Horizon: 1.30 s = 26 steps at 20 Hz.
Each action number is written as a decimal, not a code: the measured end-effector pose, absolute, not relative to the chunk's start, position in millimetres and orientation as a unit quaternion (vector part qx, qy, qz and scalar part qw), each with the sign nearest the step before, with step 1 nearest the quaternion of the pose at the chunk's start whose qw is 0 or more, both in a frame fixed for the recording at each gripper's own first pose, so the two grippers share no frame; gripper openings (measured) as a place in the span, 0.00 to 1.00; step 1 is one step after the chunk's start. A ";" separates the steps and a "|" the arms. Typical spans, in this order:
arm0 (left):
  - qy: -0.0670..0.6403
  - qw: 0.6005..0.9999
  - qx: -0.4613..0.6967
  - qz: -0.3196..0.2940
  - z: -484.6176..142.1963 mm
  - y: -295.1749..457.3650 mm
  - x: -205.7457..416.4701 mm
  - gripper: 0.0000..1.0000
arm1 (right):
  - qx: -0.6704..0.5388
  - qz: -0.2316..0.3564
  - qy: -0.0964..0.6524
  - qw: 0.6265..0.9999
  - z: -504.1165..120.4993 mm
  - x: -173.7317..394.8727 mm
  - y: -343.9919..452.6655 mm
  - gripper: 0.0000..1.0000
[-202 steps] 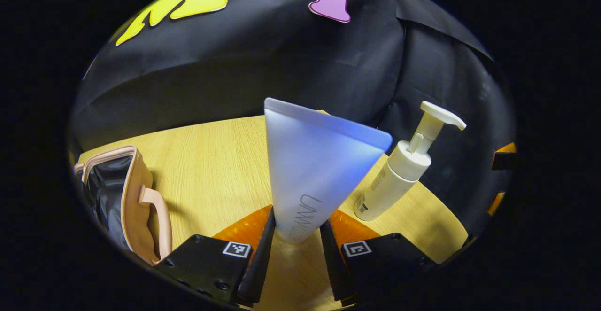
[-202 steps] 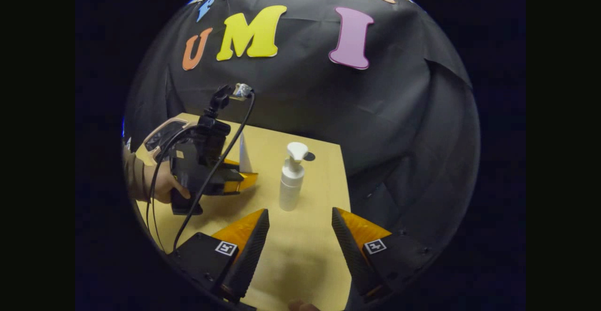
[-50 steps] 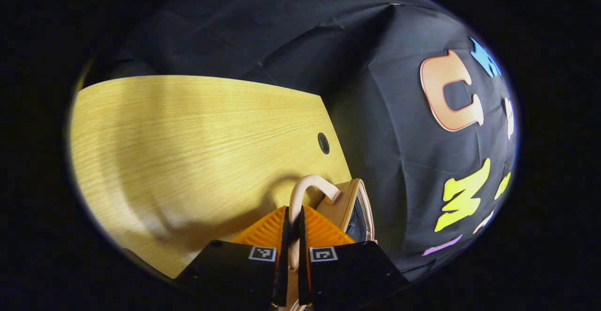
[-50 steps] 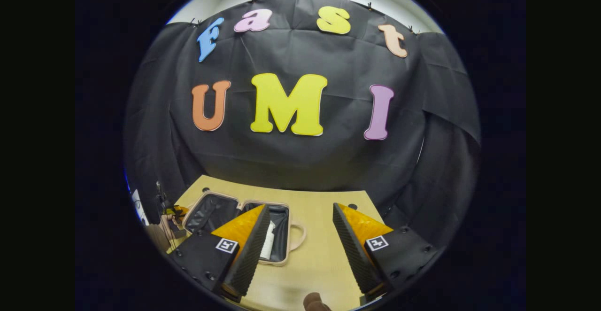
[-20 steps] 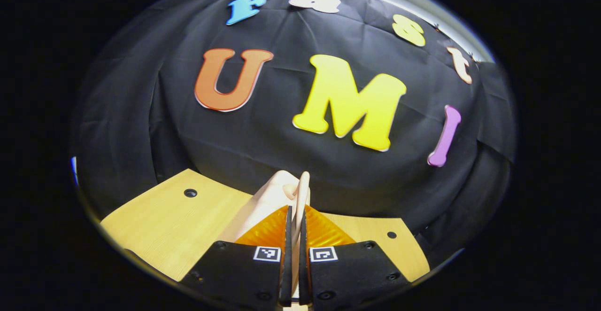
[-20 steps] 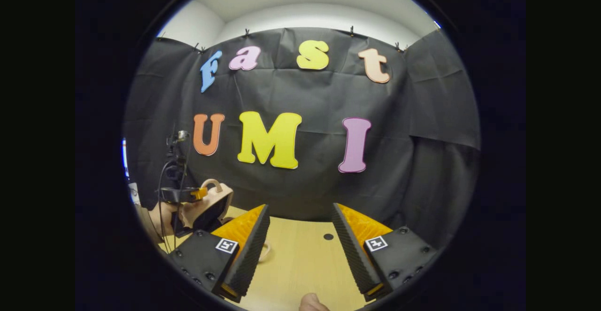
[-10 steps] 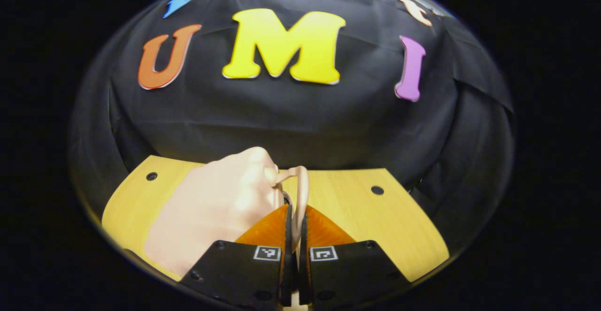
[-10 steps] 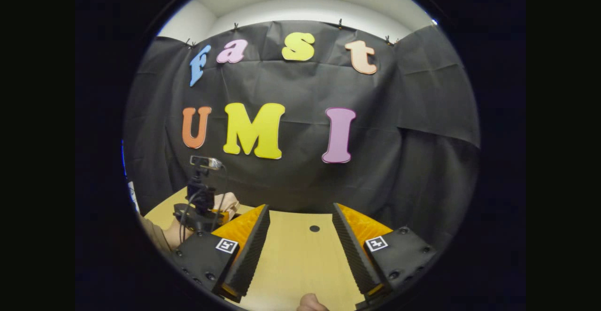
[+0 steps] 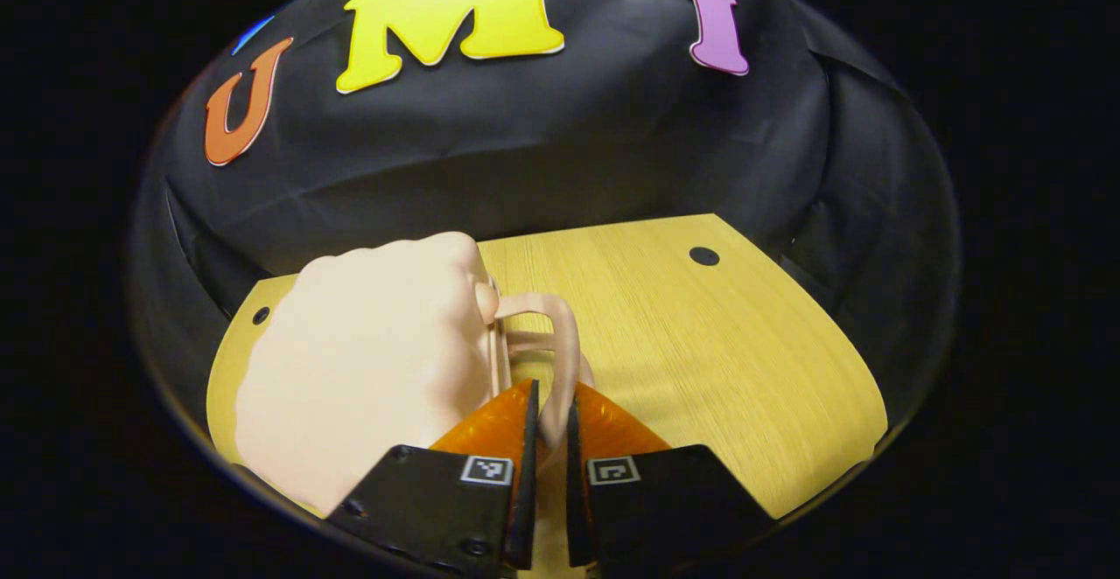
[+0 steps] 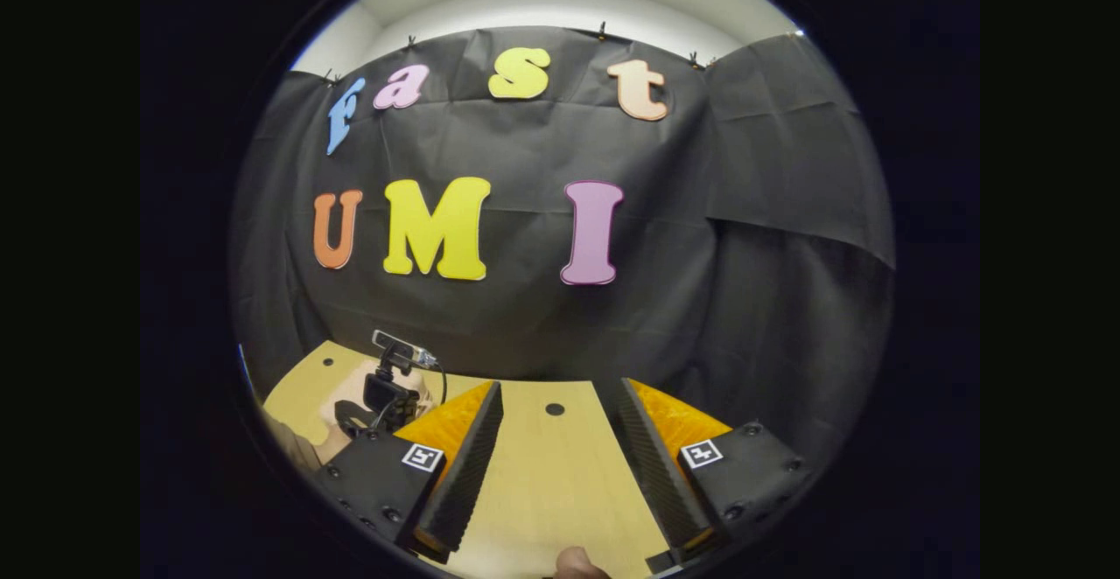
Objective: First open the suitcase, pack the skin care products into it, and then close the suitcase.
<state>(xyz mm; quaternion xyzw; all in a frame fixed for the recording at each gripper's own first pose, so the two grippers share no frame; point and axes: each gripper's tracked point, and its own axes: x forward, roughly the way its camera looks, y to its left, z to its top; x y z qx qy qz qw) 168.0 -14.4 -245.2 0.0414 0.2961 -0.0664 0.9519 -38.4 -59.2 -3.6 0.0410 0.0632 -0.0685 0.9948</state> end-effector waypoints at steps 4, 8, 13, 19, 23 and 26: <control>0.259 0.963 -0.013 -0.066 -202.9 -7.3 149.0 0.51 | 0.048 -0.055 0.059 0.996 -0.1 -35.7 -48.3 0.80; 0.200 0.979 -0.025 -0.029 -140.0 42.4 121.7 0.92 | 0.051 -0.024 0.052 0.997 4.2 -29.6 -19.2 0.80; 0.103 0.994 -0.003 0.037 -49.3 115.9 64.6 0.96 | 0.056 0.011 0.046 0.997 8.1 -17.0 28.6 0.80; 0.036 0.997 0.015 0.071 4.1 160.3 -1.2 0.99 | 0.040 0.052 0.033 0.997 15.5 -2.3 95.7 0.80; 0.005 0.997 0.041 0.066 18.6 167.2 -13.0 0.98 | 0.023 0.071 0.025 0.997 17.4 2.7 136.0 0.80; -0.014 0.997 0.044 0.054 29.0 166.2 -17.0 0.98 | 0.014 0.080 0.036 0.996 13.3 5.1 162.7 0.80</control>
